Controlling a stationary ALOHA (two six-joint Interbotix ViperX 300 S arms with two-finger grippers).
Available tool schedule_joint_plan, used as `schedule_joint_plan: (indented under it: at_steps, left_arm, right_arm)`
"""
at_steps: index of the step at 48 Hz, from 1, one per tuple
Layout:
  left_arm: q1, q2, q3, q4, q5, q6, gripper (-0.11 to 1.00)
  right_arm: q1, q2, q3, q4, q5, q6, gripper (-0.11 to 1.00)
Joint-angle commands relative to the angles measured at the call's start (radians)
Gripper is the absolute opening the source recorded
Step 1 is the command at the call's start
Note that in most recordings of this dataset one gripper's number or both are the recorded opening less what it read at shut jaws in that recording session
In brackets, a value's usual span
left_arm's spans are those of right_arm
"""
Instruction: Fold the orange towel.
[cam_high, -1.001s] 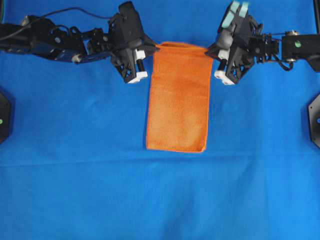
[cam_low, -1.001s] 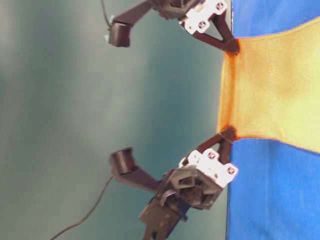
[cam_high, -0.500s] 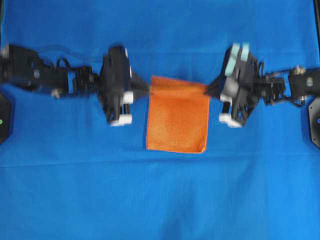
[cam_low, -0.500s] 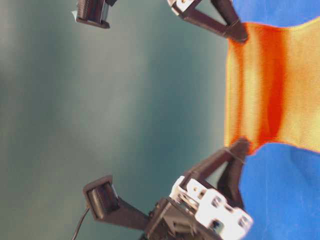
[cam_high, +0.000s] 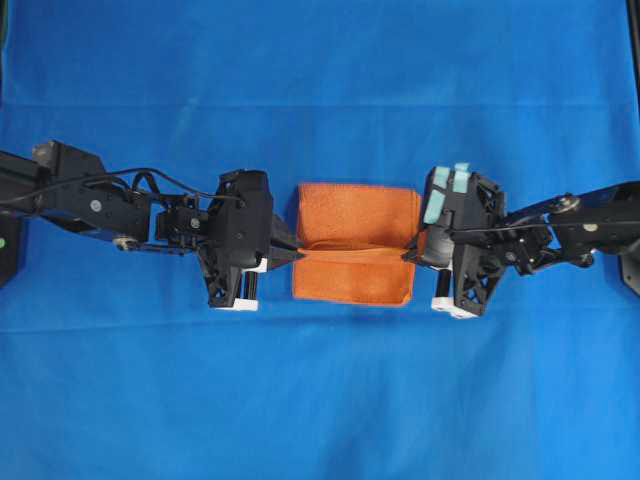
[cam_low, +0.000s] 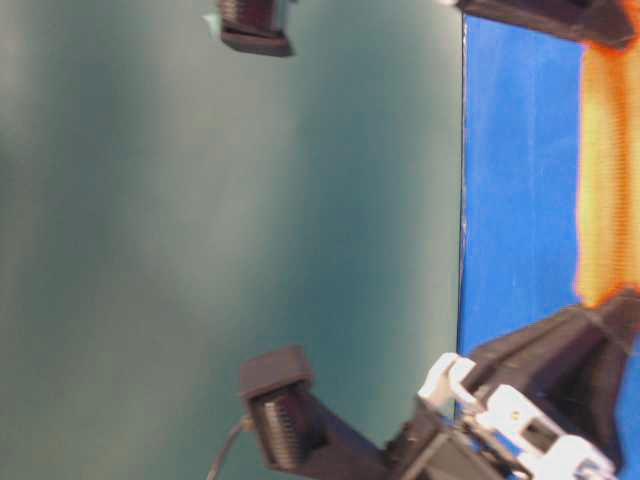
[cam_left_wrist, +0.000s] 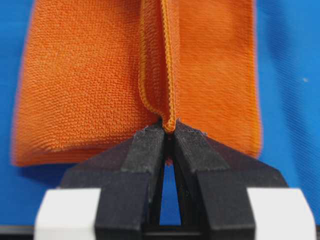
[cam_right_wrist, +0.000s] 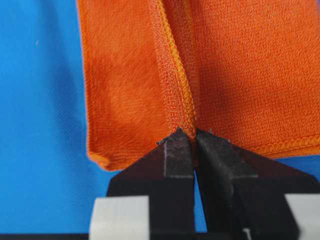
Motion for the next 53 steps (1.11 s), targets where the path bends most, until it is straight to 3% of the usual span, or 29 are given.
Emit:
schedule_joint_plan:
  at_steps: [1,19,24,26,33,36,41,53]
  left_arm:
    - [-0.021,0.003,-0.009,-0.002,-0.018,-0.012,0.03]
    - [-0.014,0.031,-0.014,-0.002,-0.037,-0.028,0.03]
    - [-0.011,0.031,-0.015,-0.002,-0.037,-0.028,0.11]
    - [-0.012,0.031,-0.015,-0.002,-0.037,-0.028,0.18]
    - [-0.012,0.026,-0.015,-0.002,-0.034,-0.028,0.44]
    - [-0.012,0.015,-0.015,0.0,-0.026,-0.025,0.55]
    - [-0.014,-0.035,-0.014,-0.002,0.008,-0.023,0.65]
    - [-0.038,-0.264,-0.002,-0.002,0.184,-0.023,0.64]
  right_arm:
    - [0.018,0.006,-0.02,0.005,-0.018,0.009,0.04]
    - [0.035,0.044,-0.048,0.006,-0.025,0.043,0.05]
    - [0.04,0.046,-0.052,0.006,-0.026,0.046,0.06]
    - [0.046,0.048,-0.055,0.006,-0.026,0.046,0.12]
    - [0.071,0.044,-0.066,0.006,-0.014,0.044,0.55]
    - [0.078,0.034,-0.072,0.003,-0.002,0.044,0.65]
    - [0.094,-0.008,-0.083,0.003,0.041,0.041,0.58]
    - [0.133,-0.183,-0.092,-0.008,0.196,0.034,0.59]
